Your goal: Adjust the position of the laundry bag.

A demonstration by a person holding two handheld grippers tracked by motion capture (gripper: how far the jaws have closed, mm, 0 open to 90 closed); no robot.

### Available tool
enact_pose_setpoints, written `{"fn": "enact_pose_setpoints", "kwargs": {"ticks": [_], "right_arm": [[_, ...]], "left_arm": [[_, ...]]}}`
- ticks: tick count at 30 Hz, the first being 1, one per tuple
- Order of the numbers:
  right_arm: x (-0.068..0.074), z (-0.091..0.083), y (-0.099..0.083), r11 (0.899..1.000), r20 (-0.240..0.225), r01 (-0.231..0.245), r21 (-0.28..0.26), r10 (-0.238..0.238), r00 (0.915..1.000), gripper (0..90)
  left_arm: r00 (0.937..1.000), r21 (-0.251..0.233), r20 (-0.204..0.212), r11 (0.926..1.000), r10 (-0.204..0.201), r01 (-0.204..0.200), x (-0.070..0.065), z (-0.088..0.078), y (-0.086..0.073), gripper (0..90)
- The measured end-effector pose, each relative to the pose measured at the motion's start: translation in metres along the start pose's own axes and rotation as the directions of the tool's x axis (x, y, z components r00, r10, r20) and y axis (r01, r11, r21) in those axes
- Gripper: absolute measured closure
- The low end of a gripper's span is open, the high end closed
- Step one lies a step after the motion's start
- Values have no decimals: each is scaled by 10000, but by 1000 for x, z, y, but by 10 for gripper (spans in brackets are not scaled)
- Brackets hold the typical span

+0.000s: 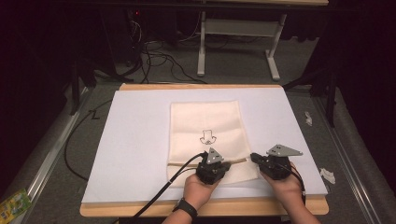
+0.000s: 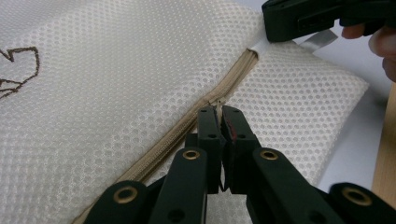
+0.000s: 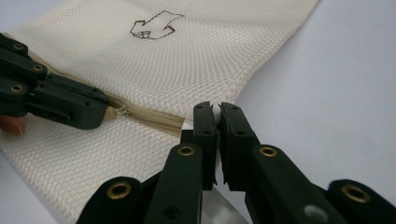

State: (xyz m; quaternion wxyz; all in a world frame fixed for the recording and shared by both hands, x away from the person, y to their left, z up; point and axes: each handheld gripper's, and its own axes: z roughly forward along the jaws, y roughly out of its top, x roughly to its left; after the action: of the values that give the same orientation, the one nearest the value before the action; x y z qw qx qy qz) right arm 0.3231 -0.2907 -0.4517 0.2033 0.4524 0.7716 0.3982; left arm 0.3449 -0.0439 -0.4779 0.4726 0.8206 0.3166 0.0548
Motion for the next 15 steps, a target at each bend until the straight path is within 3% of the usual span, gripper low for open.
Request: {"fn": "enact_pose_setpoints", "kwargs": {"ticks": [15], "right_arm": [[4,0,0,9999,-10,108,-90,-108,9999,871]], "left_arm": [[9999,-83,-52,9998,152,-152,-1,-8,2,874]]}}
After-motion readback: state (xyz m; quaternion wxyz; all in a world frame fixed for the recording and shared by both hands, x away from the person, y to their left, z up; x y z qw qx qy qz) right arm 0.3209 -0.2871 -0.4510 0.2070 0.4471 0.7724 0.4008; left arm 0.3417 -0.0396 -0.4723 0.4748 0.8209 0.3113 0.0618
